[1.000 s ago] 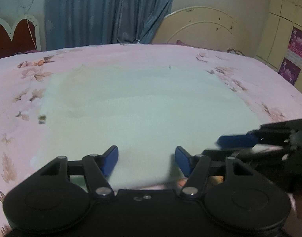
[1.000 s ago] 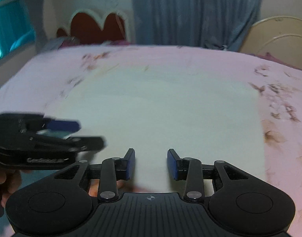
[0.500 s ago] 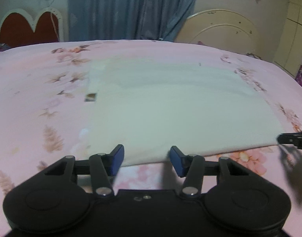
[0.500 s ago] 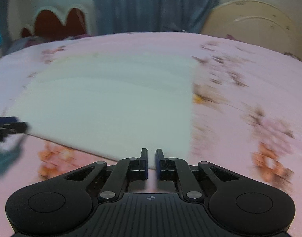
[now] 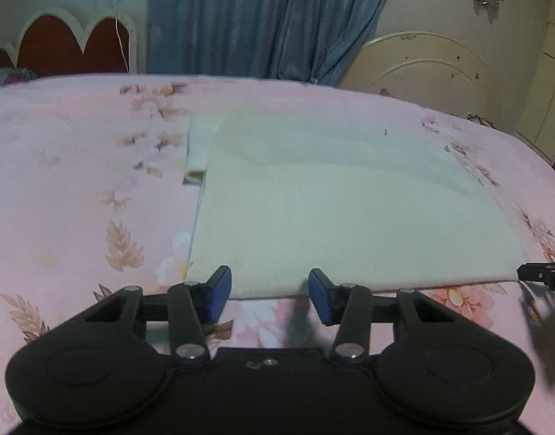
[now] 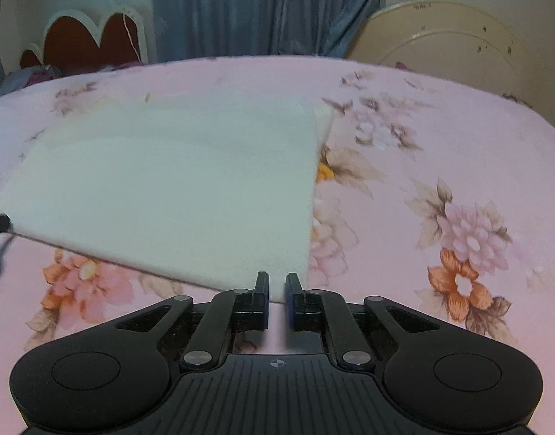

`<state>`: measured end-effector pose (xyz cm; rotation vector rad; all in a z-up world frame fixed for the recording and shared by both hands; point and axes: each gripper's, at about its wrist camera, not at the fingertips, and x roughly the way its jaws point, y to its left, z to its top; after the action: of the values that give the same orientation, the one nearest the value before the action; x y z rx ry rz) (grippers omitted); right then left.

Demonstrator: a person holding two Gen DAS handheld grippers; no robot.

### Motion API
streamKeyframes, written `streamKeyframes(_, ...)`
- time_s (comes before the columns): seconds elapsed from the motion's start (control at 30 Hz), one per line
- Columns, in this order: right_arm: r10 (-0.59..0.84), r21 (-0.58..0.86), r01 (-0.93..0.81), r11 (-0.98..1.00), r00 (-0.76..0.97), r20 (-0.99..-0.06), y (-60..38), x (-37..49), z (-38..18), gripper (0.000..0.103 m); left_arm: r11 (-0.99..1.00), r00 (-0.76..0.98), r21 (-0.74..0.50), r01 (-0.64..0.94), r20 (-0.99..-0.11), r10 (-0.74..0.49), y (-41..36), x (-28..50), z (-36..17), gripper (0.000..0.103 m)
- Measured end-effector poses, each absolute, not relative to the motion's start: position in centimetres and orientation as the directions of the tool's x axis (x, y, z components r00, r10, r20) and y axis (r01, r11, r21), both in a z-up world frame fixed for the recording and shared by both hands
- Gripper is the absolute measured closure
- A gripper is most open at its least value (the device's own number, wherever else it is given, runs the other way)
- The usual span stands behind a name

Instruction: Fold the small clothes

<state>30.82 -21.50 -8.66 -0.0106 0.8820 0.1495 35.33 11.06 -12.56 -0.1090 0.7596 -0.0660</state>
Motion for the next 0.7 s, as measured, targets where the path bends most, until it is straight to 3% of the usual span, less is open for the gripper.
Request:
streamKeyframes(0.17, 0.124, 0.058, -0.120, 0.991, 0.667, -0.735, -22.4, 30.8, -8.1, 0.095, 0.991, 0.719, -0.132, 0.016, -0.687, -0.103, 11.4, 35.6, -12.9, 0.058)
streamKeyframes(0.3, 0.101, 0.047, -0.102, 0.994, 0.624, -0.775, -22.8, 31.4, -9.7, 0.095, 0.992, 0.716, -0.127, 0.016, -0.691, -0.100, 11.2, 35.6, -13.0, 0.058)
streamKeyframes(0.7, 0.114, 0.066, -0.100, 0.993, 0.632, -0.767, -23.1, 30.9, -9.7, 0.095, 0.993, 0.710, -0.120, 0.006, -0.699, -0.089, 11.1, 35.6, -13.2, 0.055)
